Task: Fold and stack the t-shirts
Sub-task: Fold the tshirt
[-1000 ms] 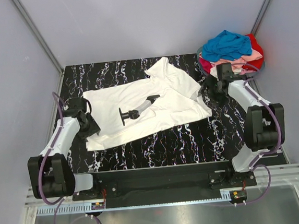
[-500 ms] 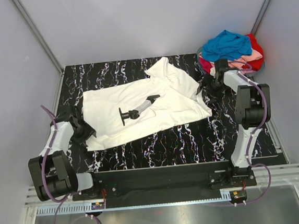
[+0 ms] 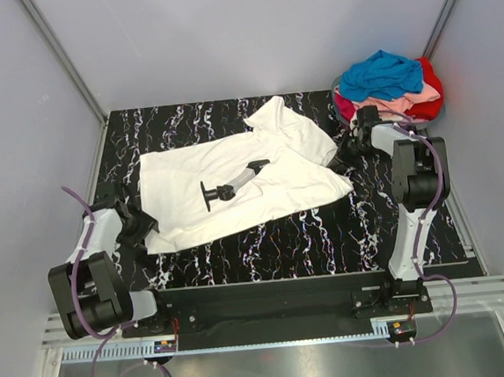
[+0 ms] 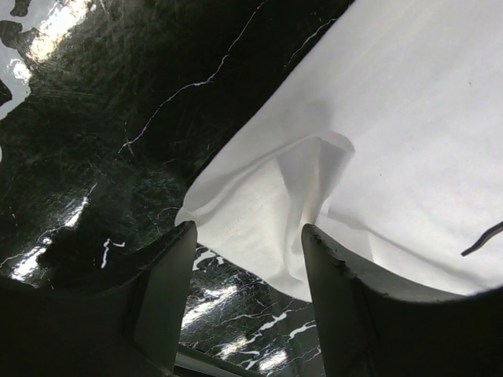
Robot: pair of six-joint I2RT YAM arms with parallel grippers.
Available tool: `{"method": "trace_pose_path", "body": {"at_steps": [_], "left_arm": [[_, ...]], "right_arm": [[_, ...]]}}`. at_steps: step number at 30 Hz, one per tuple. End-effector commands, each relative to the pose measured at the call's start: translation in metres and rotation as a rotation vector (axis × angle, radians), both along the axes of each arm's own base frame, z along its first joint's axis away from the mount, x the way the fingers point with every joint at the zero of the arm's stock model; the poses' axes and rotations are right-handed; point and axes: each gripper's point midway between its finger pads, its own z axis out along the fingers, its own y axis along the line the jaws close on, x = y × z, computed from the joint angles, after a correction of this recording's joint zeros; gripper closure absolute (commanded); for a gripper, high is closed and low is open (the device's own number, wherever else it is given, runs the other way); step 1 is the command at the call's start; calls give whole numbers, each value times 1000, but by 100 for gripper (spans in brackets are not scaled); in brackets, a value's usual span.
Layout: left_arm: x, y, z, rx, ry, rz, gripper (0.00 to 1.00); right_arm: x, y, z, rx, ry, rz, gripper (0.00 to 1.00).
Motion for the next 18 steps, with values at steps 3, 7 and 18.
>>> {"method": "trace_pose_path", "body": {"at_steps": [3, 7, 18], "left_arm": [[10, 4, 1, 10, -28, 10, 39], [7, 11, 2, 51, -14, 25, 40], [-2, 5, -5, 75, -16, 36, 44]], "right_arm": [[3, -6, -6, -35, 8, -28, 100], [-4, -56, 2, -135, 12, -210, 100], [-34, -108, -7, -233, 60, -393, 100]]}}
